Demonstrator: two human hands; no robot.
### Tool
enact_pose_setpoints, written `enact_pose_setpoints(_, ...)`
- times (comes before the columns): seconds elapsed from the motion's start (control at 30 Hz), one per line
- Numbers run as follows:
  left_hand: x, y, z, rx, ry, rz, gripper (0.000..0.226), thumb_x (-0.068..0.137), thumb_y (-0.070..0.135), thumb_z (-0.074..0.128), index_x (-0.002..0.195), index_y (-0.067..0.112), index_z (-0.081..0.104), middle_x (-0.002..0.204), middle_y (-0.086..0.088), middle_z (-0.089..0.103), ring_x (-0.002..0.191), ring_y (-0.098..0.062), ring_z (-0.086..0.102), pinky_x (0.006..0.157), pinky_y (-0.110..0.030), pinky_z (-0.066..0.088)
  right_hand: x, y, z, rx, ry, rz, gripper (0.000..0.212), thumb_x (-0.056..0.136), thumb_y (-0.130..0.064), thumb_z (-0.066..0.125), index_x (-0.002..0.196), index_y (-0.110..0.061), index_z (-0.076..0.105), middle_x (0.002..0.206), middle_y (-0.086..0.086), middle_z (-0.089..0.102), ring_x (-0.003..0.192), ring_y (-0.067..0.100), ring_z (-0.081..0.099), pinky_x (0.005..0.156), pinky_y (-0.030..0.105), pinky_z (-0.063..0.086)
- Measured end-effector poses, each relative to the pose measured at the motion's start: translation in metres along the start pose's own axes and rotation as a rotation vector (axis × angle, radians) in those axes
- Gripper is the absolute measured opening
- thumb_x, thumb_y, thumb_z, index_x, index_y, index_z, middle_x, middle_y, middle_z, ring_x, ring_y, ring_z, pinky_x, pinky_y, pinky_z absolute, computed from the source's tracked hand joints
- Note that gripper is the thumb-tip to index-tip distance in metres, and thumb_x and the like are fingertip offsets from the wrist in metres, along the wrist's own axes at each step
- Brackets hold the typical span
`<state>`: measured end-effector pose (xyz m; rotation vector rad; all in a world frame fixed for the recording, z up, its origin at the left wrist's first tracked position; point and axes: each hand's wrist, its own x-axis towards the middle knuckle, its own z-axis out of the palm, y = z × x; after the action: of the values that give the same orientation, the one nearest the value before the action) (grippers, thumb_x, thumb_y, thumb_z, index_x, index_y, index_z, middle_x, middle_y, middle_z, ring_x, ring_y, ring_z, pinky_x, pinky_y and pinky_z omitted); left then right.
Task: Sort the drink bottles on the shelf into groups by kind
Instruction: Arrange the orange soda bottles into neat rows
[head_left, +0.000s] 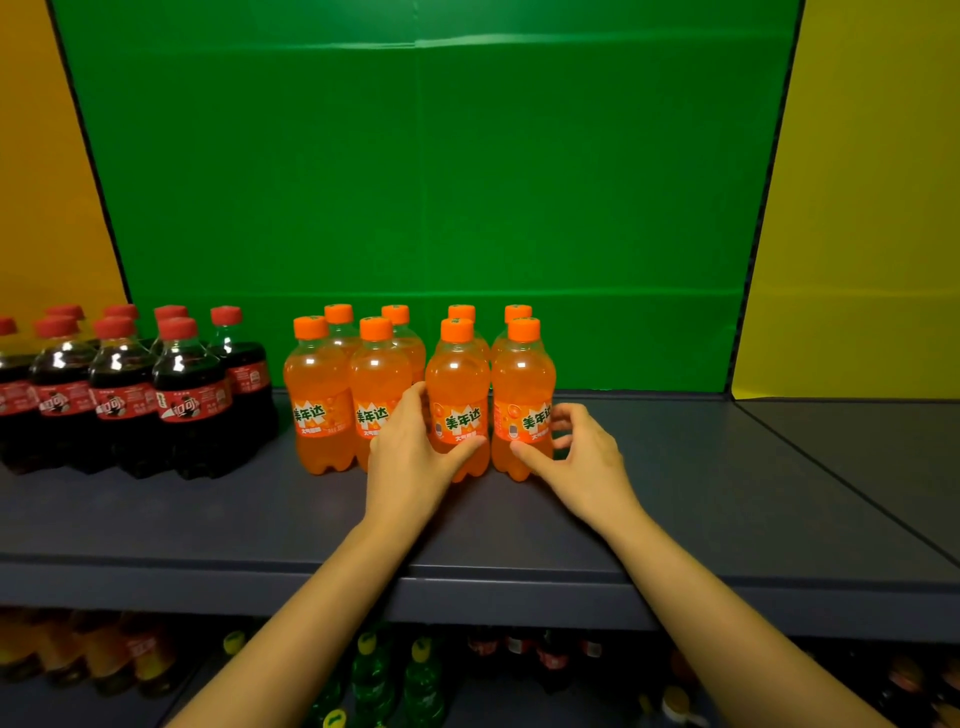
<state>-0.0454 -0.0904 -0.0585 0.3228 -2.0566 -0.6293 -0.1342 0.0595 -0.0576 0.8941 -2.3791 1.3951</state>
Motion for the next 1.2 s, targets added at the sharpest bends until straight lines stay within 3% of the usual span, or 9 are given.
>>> enact_pose_setpoints(0.23, 0.001, 0.005, 0.001, -0.006, 0.001, 0.007, 0.074, 0.070, 0.034, 0.077, 0.132, 0.012, 0.042, 0.127, -0.006, 0.058, 0.118, -0.021, 0.054, 0.094, -0.029, 0.042, 0.002, 0.001, 0.004, -0.107, 0.019, -0.003, 0.061, 0.074, -0.051, 0.068, 0.119, -0.017, 0.044, 0.119, 0.000, 0.057, 0.103, 0.017, 0.058, 0.083, 0.033, 0.047)
enact_pose_setpoints(0.4, 0.001, 0.006, 0.002, 0.007, 0.006, 0.018, 0.074, 0.072, 0.032, 0.077, 0.133, 0.011, 0.041, 0.129, -0.005, 0.056, 0.120, -0.021, 0.051, 0.090, -0.018, 0.032, 0.003, 0.001, 0.006, -0.144, 0.018, 0.002, 0.065, 0.073, -0.055, 0.066, 0.120, -0.017, 0.042, 0.119, 0.000, 0.056, 0.106, 0.019, 0.057, 0.085, 0.039, 0.050)
enact_pose_setpoints(0.67, -0.002, 0.009, -0.004, 0.014, -0.020, 0.017, 0.075, 0.079, 0.032, 0.070, 0.139, 0.010, 0.032, 0.137, -0.006, 0.048, 0.127, -0.021, 0.045, 0.097, -0.024, 0.035, 0.001, -0.001, 0.005, -0.100, -0.004, 0.019, 0.066, 0.074, -0.056, 0.065, 0.122, -0.017, 0.041, 0.121, 0.000, 0.053, 0.110, 0.019, 0.053, 0.089, 0.041, 0.048)
enact_pose_setpoints(0.77, -0.006, 0.007, -0.015, 0.045, 0.011, 0.047, 0.057, 0.081, 0.033, 0.068, 0.128, 0.012, 0.043, 0.120, -0.004, 0.057, 0.109, -0.021, 0.056, 0.085, -0.018, 0.036, 0.000, 0.000, 0.004, -0.037, -0.019, 0.020, 0.071, 0.075, -0.051, 0.067, 0.128, -0.014, 0.039, 0.128, 0.003, 0.047, 0.116, 0.020, 0.048, 0.096, 0.041, 0.045)
enact_pose_setpoints(0.87, -0.008, -0.004, -0.039, 0.029, 0.109, 0.038, 0.044, 0.077, 0.029, 0.072, 0.109, 0.009, 0.051, 0.098, -0.004, 0.057, 0.088, -0.022, 0.058, 0.074, -0.028, 0.045, 0.001, 0.000, 0.003, 0.069, -0.065, 0.054, 0.080, 0.075, -0.046, 0.069, 0.136, -0.011, 0.032, 0.140, 0.006, 0.038, 0.125, 0.020, 0.043, 0.104, 0.038, 0.039)
enact_pose_setpoints(0.97, -0.001, -0.031, -0.069, 0.100, 0.285, 0.029, 0.063, 0.070, 0.032, 0.078, 0.113, -0.001, 0.046, 0.108, -0.016, 0.049, 0.100, -0.028, 0.048, 0.081, -0.030, 0.039, 0.003, -0.001, 0.004, 0.132, -0.123, 0.080, 0.087, 0.073, -0.043, 0.072, 0.140, -0.014, 0.026, 0.146, 0.006, 0.033, 0.131, 0.020, 0.038, 0.107, 0.037, 0.035)
enact_pose_setpoints(1.03, 0.009, -0.049, -0.085, 0.045, 0.261, -0.061, 0.082, 0.064, 0.034, 0.082, 0.123, -0.002, 0.038, 0.121, -0.019, 0.043, 0.112, -0.031, 0.043, 0.095, -0.038, 0.039, 0.007, -0.007, 0.006, 0.190, -0.145, 0.122, 0.088, 0.071, -0.043, 0.074, 0.140, -0.017, 0.026, 0.143, 0.003, 0.037, 0.130, 0.019, 0.040, 0.107, 0.039, 0.037)
enact_pose_setpoints(1.13, 0.031, -0.075, -0.096, -0.195, -0.045, -0.303, 0.117, 0.052, 0.043, 0.086, 0.141, 0.008, 0.019, 0.145, -0.013, 0.030, 0.132, -0.026, 0.033, 0.111, -0.041, 0.030, 0.015, -0.019, 0.010, 0.302, -0.161, 0.152, 0.071, 0.065, -0.038, 0.079, 0.123, -0.031, 0.038, 0.128, -0.002, 0.051, 0.114, 0.015, 0.052, 0.096, 0.034, 0.045)
enact_pose_setpoints(1.2, 0.044, -0.085, -0.099, -0.366, -0.270, -0.421, 0.141, 0.032, 0.057, 0.087, 0.144, 0.015, 0.014, 0.143, -0.006, 0.035, 0.127, -0.022, 0.041, 0.106, -0.040, 0.036, 0.018, -0.024, 0.015, 0.380, -0.171, 0.151, 0.065, 0.064, -0.029, 0.082, 0.114, -0.035, 0.039, 0.120, -0.004, 0.056, 0.104, 0.011, 0.056, 0.089, 0.031, 0.047)
